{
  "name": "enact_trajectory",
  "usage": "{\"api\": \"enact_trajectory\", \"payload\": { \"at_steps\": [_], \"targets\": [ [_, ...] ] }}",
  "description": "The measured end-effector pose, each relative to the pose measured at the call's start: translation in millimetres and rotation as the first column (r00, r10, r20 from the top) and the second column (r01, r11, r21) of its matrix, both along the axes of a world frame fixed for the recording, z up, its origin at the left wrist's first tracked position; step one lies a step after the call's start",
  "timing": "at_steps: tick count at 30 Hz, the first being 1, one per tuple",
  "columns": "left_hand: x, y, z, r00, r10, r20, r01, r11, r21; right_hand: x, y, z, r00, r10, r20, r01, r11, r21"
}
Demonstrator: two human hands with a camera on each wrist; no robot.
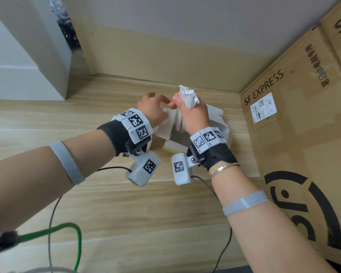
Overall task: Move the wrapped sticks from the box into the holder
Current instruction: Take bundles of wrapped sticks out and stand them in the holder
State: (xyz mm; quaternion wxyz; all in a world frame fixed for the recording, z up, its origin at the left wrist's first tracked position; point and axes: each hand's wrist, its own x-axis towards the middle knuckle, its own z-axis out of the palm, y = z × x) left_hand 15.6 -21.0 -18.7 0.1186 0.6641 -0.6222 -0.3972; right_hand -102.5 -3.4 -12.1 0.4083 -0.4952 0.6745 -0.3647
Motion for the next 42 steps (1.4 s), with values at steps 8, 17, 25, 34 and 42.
{"api": "enact_trajectory", "payload": {
  "at_steps": [8,17,25,34,42],
  "targets": [
    [41.7,-1.0,-10.9,0.967,-0.087,0.24,0.051,0.987,0.152,39.1,-8.8,26.5,0.987,0.052,0.155,-0.019,0.977,-0.213],
    [70.6,-5.8,-9.5,0.986,-0.127,0.111,0.108,0.981,0.163,60.8,-7.8,19.7,0.862,0.19,0.47,-0.133,0.98,-0.151],
    [76.5,-10.0,-10.1,0.984,-0.115,0.136,0.084,0.972,0.217,65.6,-6.3,-10.3,0.901,0.192,0.389,-0.203,0.979,-0.011],
    [78.5,-9.6,-5.3,0.99,-0.131,0.044,0.115,0.958,0.262,58.2,-11.7,-5.2,0.881,0.12,0.458,-0.126,0.992,-0.018],
    [76.1,-7.7,-0.5,0.995,-0.09,0.042,0.075,0.954,0.289,60.4,-10.7,-11.6,0.919,0.264,0.293,-0.272,0.962,-0.015]
  ]
}}
